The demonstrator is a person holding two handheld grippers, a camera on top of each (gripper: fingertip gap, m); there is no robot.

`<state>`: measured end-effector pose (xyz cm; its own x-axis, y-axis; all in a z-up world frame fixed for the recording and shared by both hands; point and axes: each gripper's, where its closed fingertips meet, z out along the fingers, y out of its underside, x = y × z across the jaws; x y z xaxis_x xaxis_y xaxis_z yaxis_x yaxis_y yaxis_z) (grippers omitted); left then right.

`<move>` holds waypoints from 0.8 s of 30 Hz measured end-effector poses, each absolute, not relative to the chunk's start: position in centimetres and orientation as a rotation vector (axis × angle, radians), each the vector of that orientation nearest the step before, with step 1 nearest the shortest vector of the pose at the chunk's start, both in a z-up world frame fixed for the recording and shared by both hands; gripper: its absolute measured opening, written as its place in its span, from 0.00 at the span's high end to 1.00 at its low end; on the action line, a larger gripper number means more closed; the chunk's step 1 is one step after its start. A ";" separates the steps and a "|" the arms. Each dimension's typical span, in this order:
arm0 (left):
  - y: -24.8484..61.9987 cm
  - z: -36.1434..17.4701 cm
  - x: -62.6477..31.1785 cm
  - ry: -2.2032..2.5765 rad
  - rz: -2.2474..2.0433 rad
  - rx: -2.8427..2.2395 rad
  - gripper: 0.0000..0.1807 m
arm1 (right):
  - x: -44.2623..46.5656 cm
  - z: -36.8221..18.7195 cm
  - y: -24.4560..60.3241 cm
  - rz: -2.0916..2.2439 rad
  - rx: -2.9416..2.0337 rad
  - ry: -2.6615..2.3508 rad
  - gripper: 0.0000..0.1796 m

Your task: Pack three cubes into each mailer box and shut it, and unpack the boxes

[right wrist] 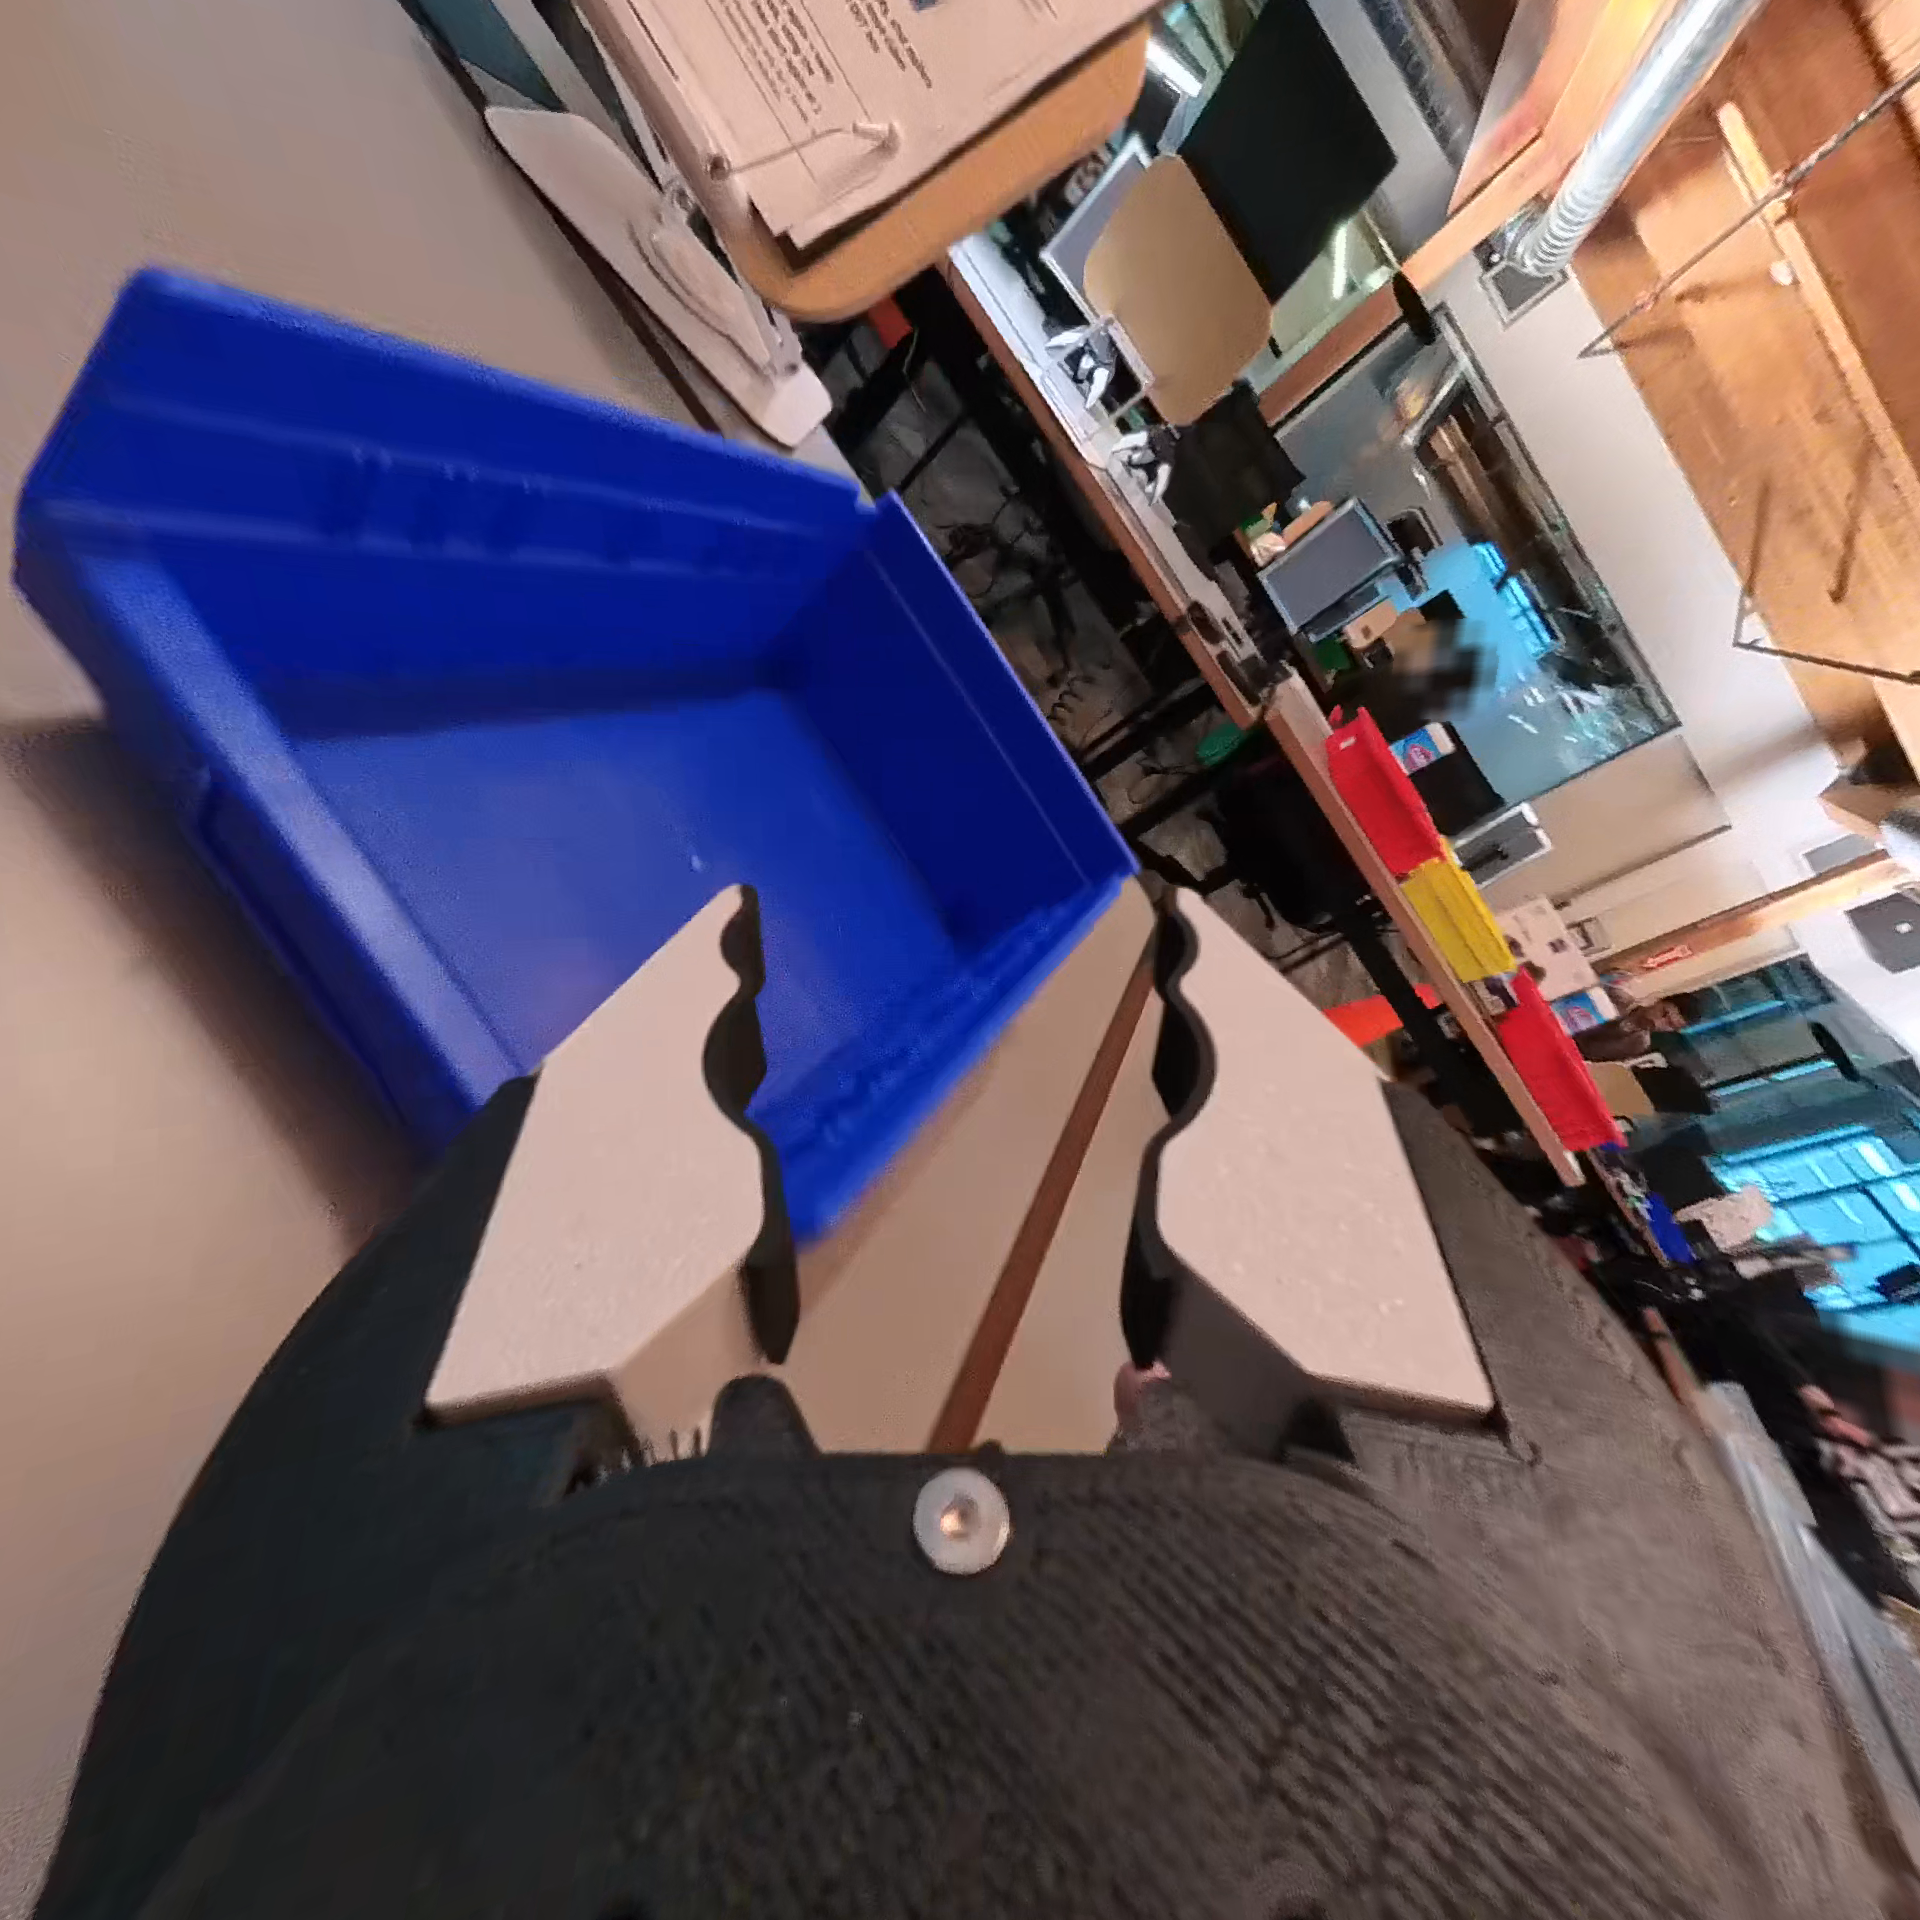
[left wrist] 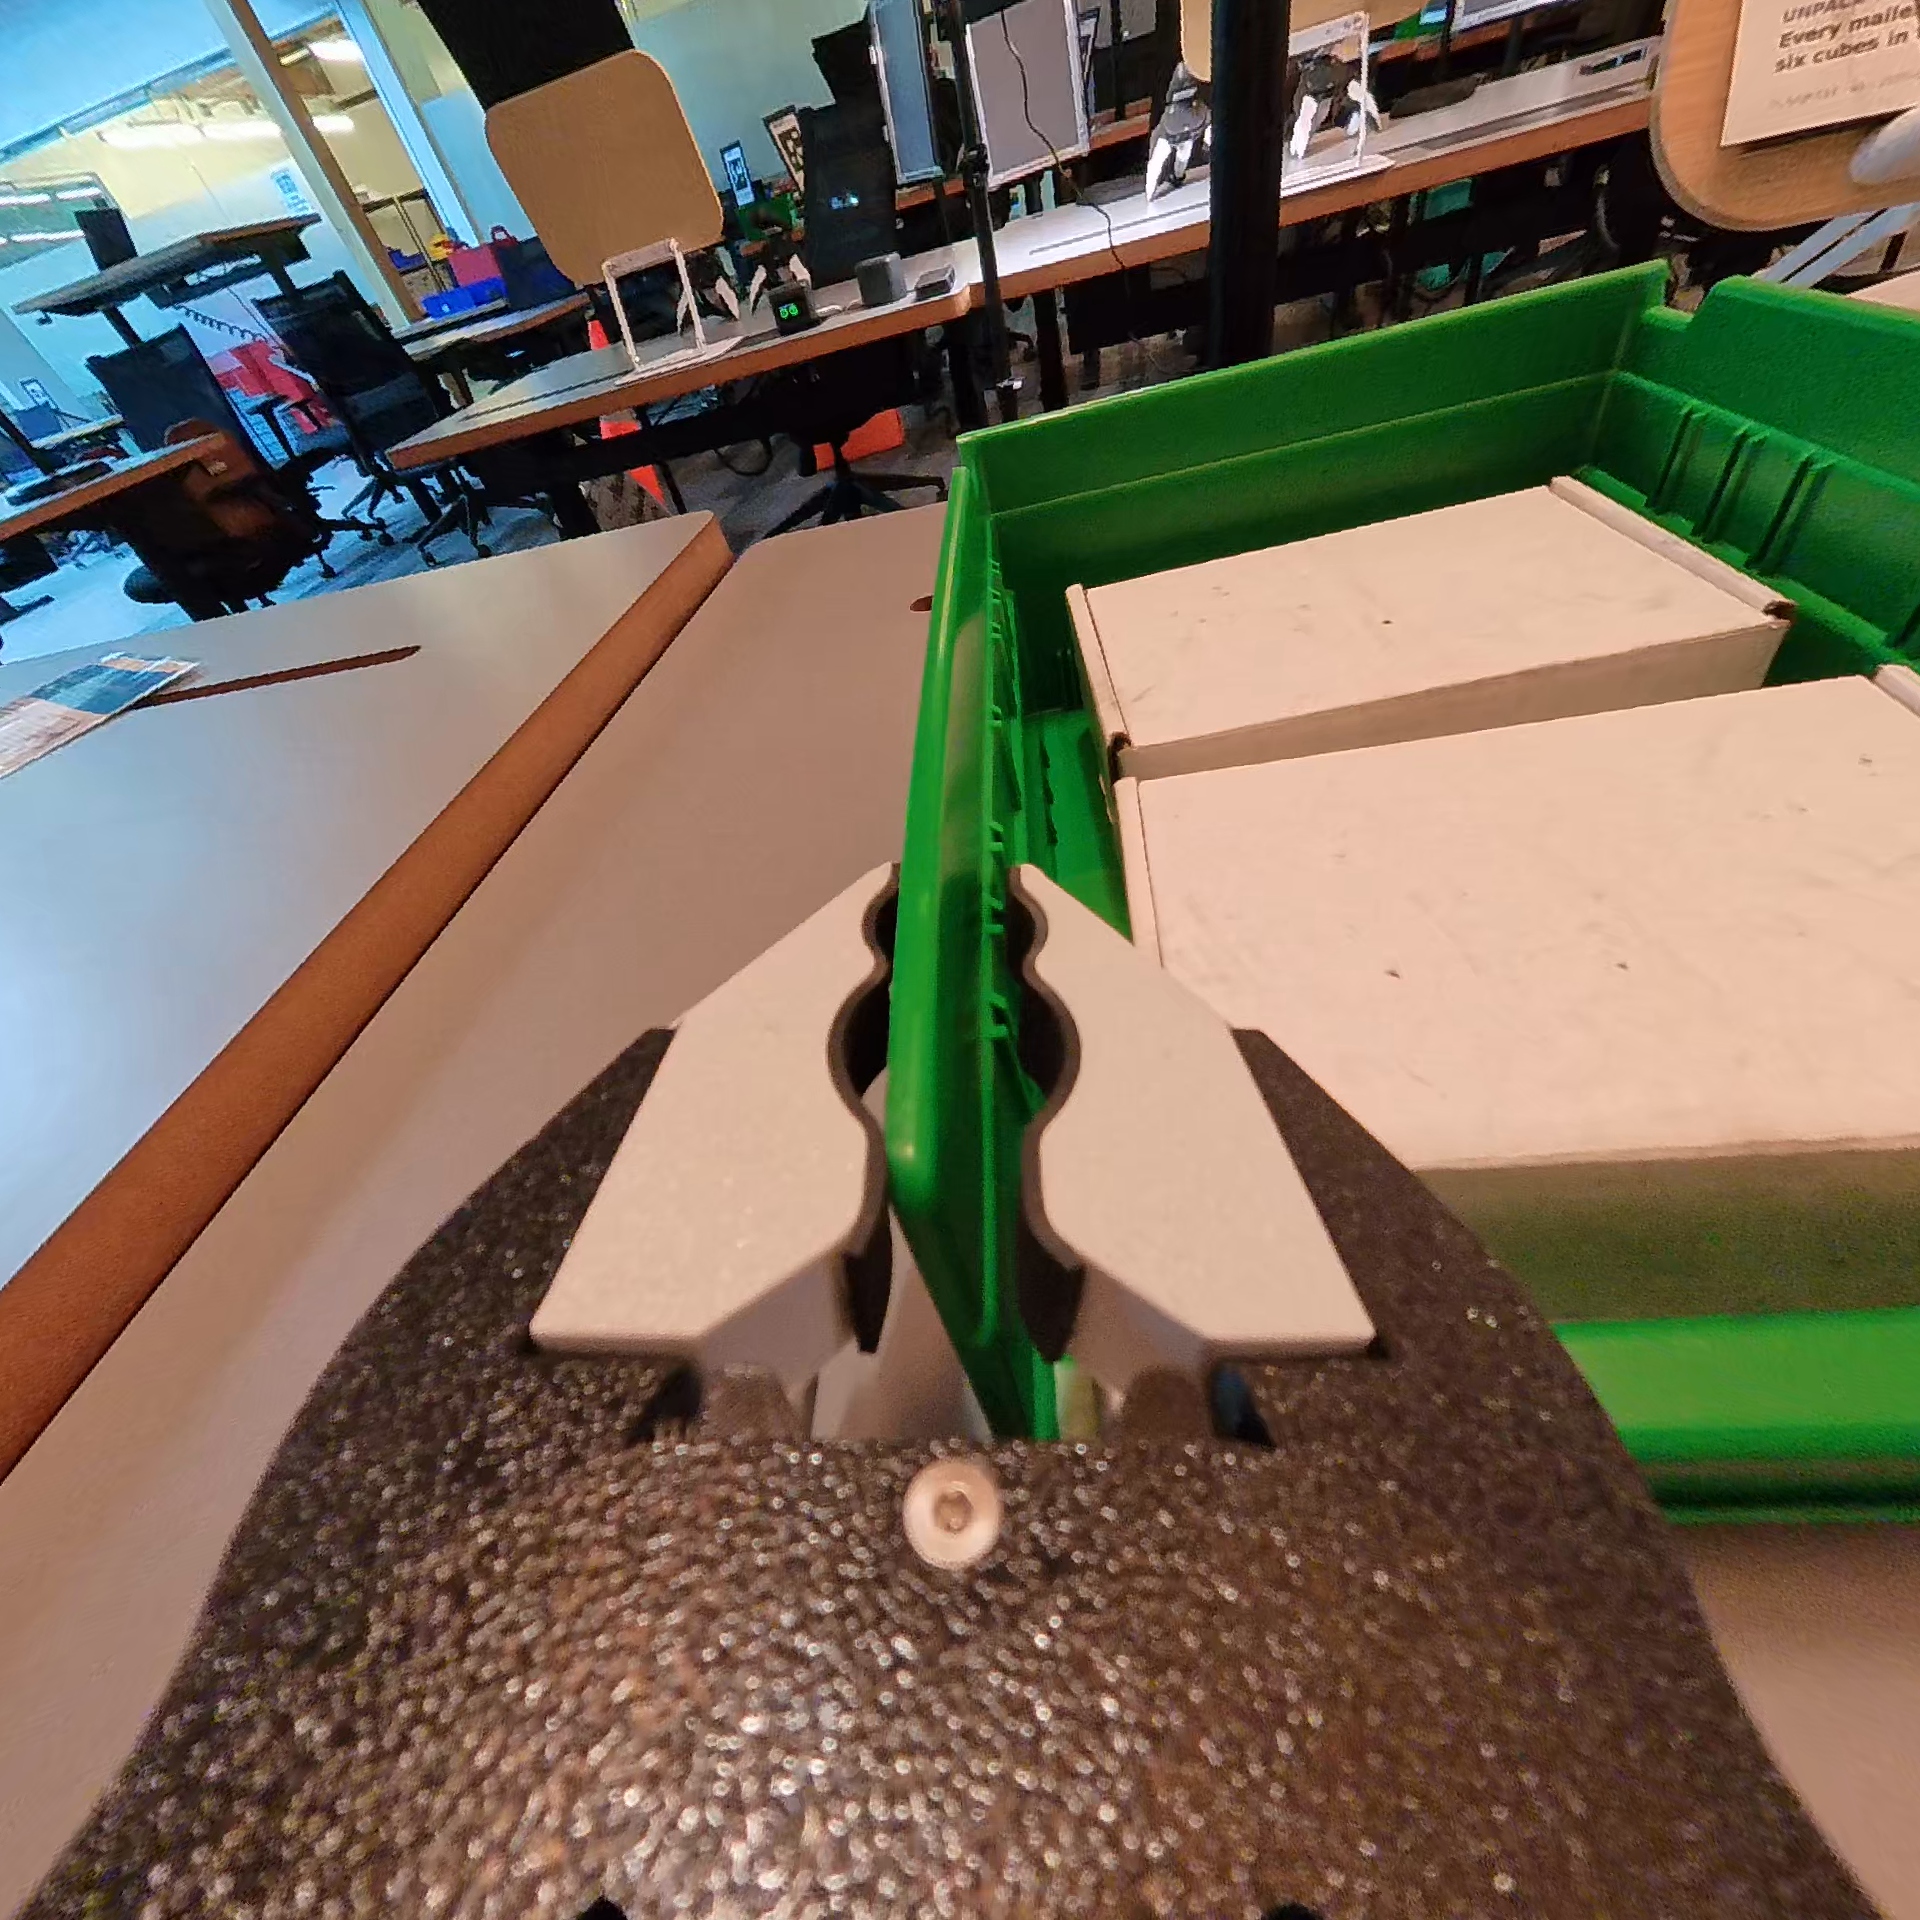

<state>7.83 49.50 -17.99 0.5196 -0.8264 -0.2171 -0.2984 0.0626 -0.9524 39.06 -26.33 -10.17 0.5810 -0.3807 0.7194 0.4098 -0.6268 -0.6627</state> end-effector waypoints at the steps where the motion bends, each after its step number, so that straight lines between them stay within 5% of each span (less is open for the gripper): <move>1: 49.5 -18.0 7.8 1.016 -0.525 -1.506 0.91 | 39.2 -10.2 -24.7 -1.177 -1.947 -0.011 0.53; 8: 49.2 -18.1 8.0 1.032 -0.574 -1.513 0.94 | 45.2 -12.9 -28.0 -1.211 -2.139 0.652 0.48; 10: 49.2 -18.1 8.1 1.037 -0.586 -1.516 0.95 | 46.1 -12.2 -30.9 -1.221 -2.068 0.814 0.39; 14: 49.2 -18.1 8.1 1.037 -0.586 -1.515 0.95 | 44.8 -11.0 -29.6 -1.237 -2.081 0.221 0.58; 18: 49.0 -18.1 8.2 1.047 -0.611 -1.516 0.96 | 43.9 -13.1 -32.0 -1.025 -2.149 0.184 0.52; 24: 48.9 -18.2 8.3 1.060 -0.637 -1.525 0.97 | 43.1 -11.1 -34.6 -0.895 -2.006 0.155 0.69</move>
